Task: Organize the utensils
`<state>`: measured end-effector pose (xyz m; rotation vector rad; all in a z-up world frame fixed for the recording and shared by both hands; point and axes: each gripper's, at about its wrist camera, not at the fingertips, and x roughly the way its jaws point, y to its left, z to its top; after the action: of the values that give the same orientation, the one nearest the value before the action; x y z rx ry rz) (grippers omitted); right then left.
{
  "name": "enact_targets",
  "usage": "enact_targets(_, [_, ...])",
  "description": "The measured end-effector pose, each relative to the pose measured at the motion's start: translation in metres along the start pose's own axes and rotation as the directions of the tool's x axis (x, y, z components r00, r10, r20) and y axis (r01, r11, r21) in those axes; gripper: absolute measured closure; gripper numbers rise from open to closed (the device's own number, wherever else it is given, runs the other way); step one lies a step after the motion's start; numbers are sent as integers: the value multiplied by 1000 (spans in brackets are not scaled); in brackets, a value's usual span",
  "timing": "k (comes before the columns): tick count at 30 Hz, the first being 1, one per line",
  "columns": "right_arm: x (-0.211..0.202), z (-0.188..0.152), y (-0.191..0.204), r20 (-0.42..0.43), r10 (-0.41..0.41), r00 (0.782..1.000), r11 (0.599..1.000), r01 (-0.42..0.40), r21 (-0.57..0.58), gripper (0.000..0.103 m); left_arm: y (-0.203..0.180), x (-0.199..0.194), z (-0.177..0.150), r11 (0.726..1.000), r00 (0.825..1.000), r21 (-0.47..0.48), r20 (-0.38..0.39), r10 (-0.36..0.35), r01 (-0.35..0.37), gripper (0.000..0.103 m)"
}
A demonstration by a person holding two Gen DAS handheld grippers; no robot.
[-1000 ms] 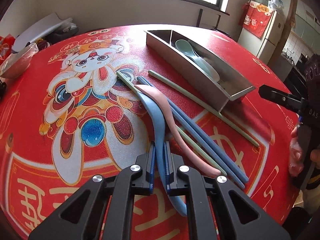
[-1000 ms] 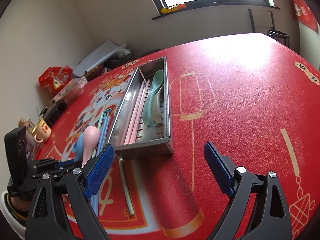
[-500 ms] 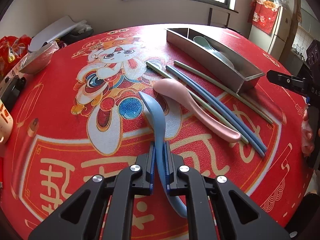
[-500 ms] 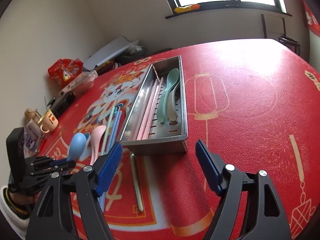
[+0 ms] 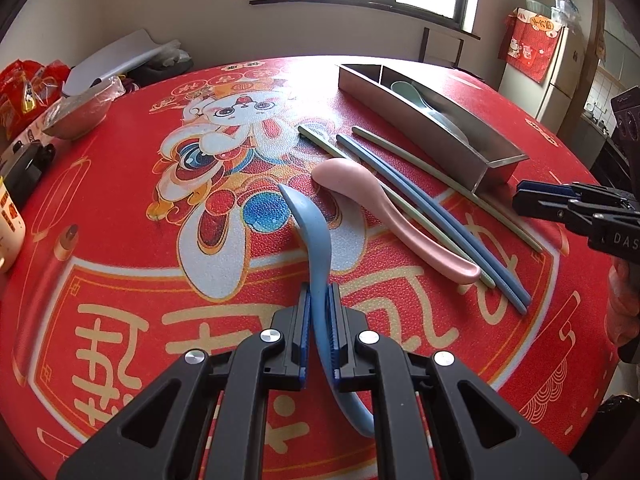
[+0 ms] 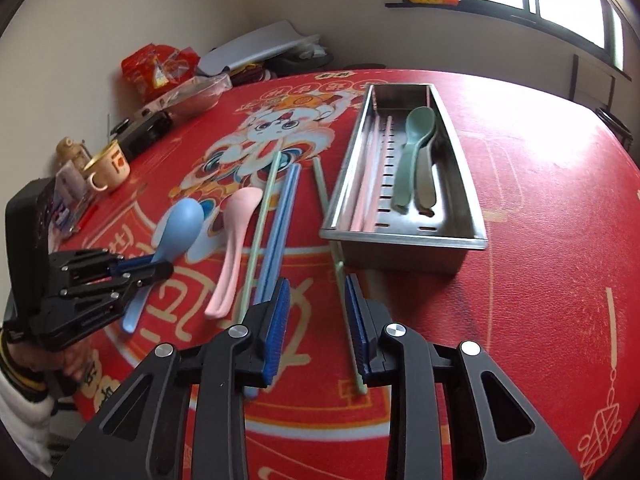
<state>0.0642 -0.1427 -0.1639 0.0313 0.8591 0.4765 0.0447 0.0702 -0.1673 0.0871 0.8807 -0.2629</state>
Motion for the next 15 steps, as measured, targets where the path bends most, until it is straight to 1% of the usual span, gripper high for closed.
enact_targets(4, [12, -1, 19, -37, -11, 999, 999, 9, -36, 79, 3, 0, 0, 1000, 1000, -16, 0, -19, 19, 94])
enact_targets(8, [21, -1, 31, -61, -32, 998, 998, 28, -63, 81, 4, 0, 0, 1000, 1000, -17, 0, -20, 20, 94])
enact_targets(12, [28, 1, 34, -74, -68, 995, 995, 61, -83, 83, 6, 0, 0, 999, 1000, -26, 1, -31, 31, 94])
enact_targets(15, [30, 1, 32, -83, -76, 994, 994, 69, -82, 84, 7, 0, 0, 999, 999, -34, 2, -41, 41, 94])
